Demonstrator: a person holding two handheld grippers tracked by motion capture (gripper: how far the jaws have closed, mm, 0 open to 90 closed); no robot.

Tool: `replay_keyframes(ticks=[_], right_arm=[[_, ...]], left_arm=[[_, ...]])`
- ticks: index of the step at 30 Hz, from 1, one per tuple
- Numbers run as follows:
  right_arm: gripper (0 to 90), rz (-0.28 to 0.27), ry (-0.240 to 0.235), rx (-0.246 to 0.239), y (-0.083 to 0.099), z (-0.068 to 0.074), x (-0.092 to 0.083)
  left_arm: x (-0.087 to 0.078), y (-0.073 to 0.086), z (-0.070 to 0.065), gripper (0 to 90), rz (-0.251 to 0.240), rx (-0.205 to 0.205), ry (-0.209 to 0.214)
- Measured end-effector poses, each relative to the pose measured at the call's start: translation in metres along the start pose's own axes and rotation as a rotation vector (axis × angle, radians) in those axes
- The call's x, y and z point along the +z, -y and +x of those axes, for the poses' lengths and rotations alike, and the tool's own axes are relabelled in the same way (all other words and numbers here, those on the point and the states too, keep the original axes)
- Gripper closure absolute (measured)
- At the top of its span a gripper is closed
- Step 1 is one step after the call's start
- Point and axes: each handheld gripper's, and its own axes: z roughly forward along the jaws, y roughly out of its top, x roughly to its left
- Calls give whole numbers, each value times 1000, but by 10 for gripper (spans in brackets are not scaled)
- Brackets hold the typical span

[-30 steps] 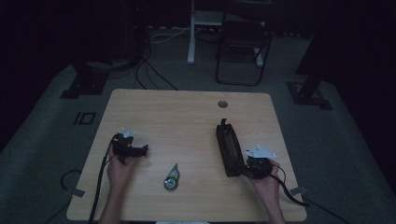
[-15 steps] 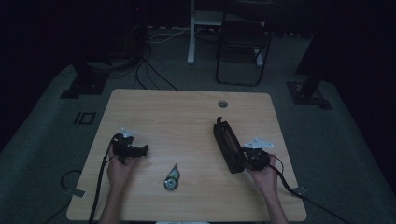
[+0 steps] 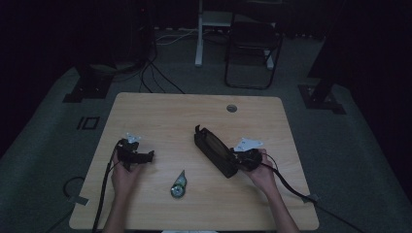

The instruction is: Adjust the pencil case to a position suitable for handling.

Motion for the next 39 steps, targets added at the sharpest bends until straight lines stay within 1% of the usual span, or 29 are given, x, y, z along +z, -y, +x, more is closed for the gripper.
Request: replay_keyframes(ticks=[2, 6, 8, 11, 13, 16, 18, 21, 25, 27, 28, 29, 30, 31, 32, 33, 34, 35, 38, 39], right_arm=[[636, -2, -25, -23, -4, -2, 4], [635, -8, -61, -58, -10, -3, 11], [635, -11, -79, -66, -12, -3, 14], [628, -14, -90, -74, -14, -4, 18], [607, -8, -86, -65, -15, -5, 19], [528, -18, -82, -44, -15, -5, 18], [471, -27, -60, -34, -15, -5, 16], [433, -52, -34, -1, -16, -7, 8], [419, -96, -14, 48, -17, -8, -7], [419, -106, -3, 53, -16, -6, -14], [421, -108, 2, 57, -16, -4, -17], [421, -109, 8, 57, -15, -3, -20], [421, -109, 13, 61, -14, -2, -23], [426, -112, 17, 61, -13, 0, -26], [426, -116, 15, 64, -11, 2, -29], [428, -121, 13, 68, -9, 4, -31], [429, -125, 14, 67, -7, 7, -34], [430, -126, 14, 65, -5, 9, -36], [427, -123, 21, 61, 2, 15, -41], [427, -123, 21, 61, 2, 15, -41]], left_arm=[[0, 0, 0, 22, 0, 0, 0], [0, 0, 0, 22, 0, 0, 0], [0, 0, 0, 22, 0, 0, 0], [0, 0, 0, 22, 0, 0, 0], [0, 0, 0, 22, 0, 0, 1], [0, 0, 0, 21, 0, 0, 1], [0, 0, 0, 22, 0, 0, 1], [0, 0, 0, 22, 0, 0, 1], [-2, 2, -1, 30, -4, -1, -1], [-5, 4, -1, 74, -19, 3, 2], [-7, 6, -2, 121, -34, 3, 4], [-9, 7, -4, 192, -44, 0, 1], [-10, 8, -5, 239, -51, -9, -5], [-11, 9, -7, 264, -51, -14, -9], [-14, 9, -9, 309, -48, -12, -6], [-16, 9, -11, 369, -33, -5, 1], [-18, 8, -12, 403, -19, -2, 8], [-20, 8, -14, 406, -14, -1, 22], [-34, 9, -21, 403, -45, 26, 73], [-34, 9, -21, 400, -45, 26, 73]])
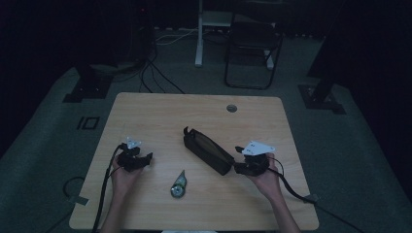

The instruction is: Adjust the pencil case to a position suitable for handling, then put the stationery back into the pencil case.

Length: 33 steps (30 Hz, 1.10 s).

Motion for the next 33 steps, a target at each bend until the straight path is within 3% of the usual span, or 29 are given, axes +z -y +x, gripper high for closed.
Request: replay_keyframes(ticks=[2, 5, 10, 13, 24, 27, 30, 33], right_arm=[[424, 7, 5, -3, 7, 4, -5], [422, 13, 15, -3, 10, 5, -8], [416, 14, 28, -5, 12, 5, -10], [413, 14, 29, -9, 12, 6, -9], [409, 17, 33, -12, 13, 8, -10], [410, 19, 33, -7, 14, 10, -9], [409, 19, 31, -10, 15, 11, -9], [410, 22, 28, -20, 16, 15, -10]], left_arm=[[-16, 2, -11, 396, -35, 47, 33], [-27, 6, -21, 393, -56, 82, 63], [-33, 10, -33, 387, -60, 109, 92], [-34, 14, -43, 386, -49, 138, 111], [-37, 28, -61, 378, -22, 185, 179], [-38, 36, -70, 380, 8, 236, 212], [-38, 37, -71, 380, 10, 242, 214], [-35, 42, -77, 380, 37, 279, 224]])
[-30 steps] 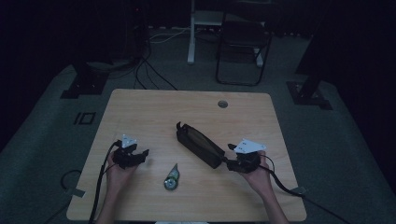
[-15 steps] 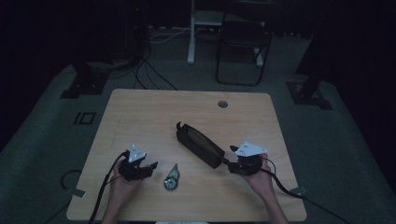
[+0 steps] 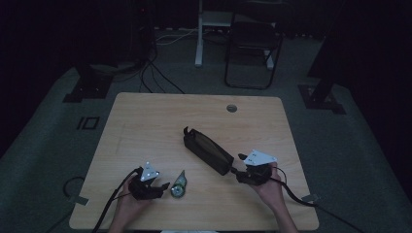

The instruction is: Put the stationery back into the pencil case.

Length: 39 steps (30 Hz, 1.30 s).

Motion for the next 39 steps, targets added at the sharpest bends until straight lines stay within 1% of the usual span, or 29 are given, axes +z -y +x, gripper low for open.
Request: replay_keyframes(ticks=[2, 5, 7, 8, 10, 12, 13, 14, 16, 19, 23, 27, 29, 30, 31, 32, 33, 34, 37, 39], right_arm=[[410, 1, -1, -3, 0, 1, 0], [409, 3, -1, -4, 1, 2, -1], [409, 3, 0, -11, 1, 3, 0], [409, 6, 1, -10, 2, 3, 0], [409, 7, 3, -12, 2, 4, 0], [409, 5, 2, -11, 3, 3, 0], [409, 5, 2, -11, 3, 3, 0], [409, 8, 5, -8, 6, 2, 0], [409, 12, 8, -1, 8, 1, 0], [409, 19, 12, 6, 12, 0, -1], [408, 25, 14, 11, 15, -1, -2], [407, 25, 16, 15, 17, -3, -3], [407, 19, 15, 16, 16, -3, -3], [407, 19, 15, 17, 16, -3, -3], [407, 19, 15, 17, 16, -3, -3], [405, 18, 12, 18, 16, -3, -3], [403, 18, 12, 17, 16, -3, -2], [403, 19, 11, 16, 16, -3, -2], [403, 22, 7, 16, 16, -2, -1], [402, 22, 6, 17, 16, -2, -1]], left_arm=[[1, 1, -3, 380, 17, 18, -1], [4, 2, -7, 380, 29, 36, 9], [5, 2, -8, 383, 18, 35, 22], [6, 1, -8, 383, 20, 42, 27], [6, 1, -9, 384, 19, 43, 28], [9, -2, -12, 398, 18, 63, 44], [9, -2, -12, 399, 18, 63, 44], [10, -4, -15, 399, 18, 80, 55], [12, -5, -19, 401, 15, 89, 69], [14, -7, -24, 414, 12, 102, 77], [16, -9, -26, 408, 9, 114, 75], [18, -12, -30, 395, 3, 138, 58], [20, -13, -32, 369, -5, 153, 40], [20, -13, -32, 362, -5, 153, 40], [20, -13, -33, 362, -10, 163, 34], [20, -14, -34, 319, -21, 169, 20], [20, -16, -32, 305, -29, 173, 14], [20, -17, -30, 292, -34, 172, 20], [23, -22, -21, 279, -38, 172, 52], [24, -23, -19, 275, -36, 175, 60]])
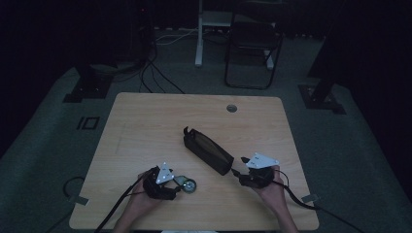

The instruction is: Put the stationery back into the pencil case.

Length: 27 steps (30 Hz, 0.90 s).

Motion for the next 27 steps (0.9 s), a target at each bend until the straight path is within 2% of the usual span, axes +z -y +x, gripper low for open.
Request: replay_keyframes(ticks=[1, 2, 3, 4, 6, 7, 8, 11, 14, 20, 27], right_arm=[[402, -1, -1, -1, 0, 0, 0], [401, -2, -1, -1, 0, 0, 0], [400, -2, 0, 0, 0, -1, 0], [400, -2, 0, 0, 0, -1, 0], [399, -4, -3, 6, 0, -2, -1], [399, -4, -3, 6, 1, -2, 0], [398, -3, -3, 7, 1, -2, 0], [397, 0, -6, 6, 1, -2, 0], [396, 0, -6, 6, 1, -2, 0], [394, -5, -7, 8, 2, -2, -2], [396, -17, -34, 7, 1, 1, -4]], left_arm=[[3, -1, 2, 275, -1, 13, 30], [3, -1, 2, 276, -1, 13, 30], [8, -1, 3, 277, 9, 24, 60], [8, -1, 3, 279, 9, 24, 60], [12, -2, 3, 286, 10, 42, 87], [12, -2, 3, 286, 10, 42, 87], [13, -4, 3, 286, 9, 62, 83], [18, -9, 1, 281, 8, 89, 76], [21, -13, 1, 283, 8, 98, 79], [32, -23, -6, 341, -10, 113, 124], [39, -31, -15, 347, -21, 139, 143]])
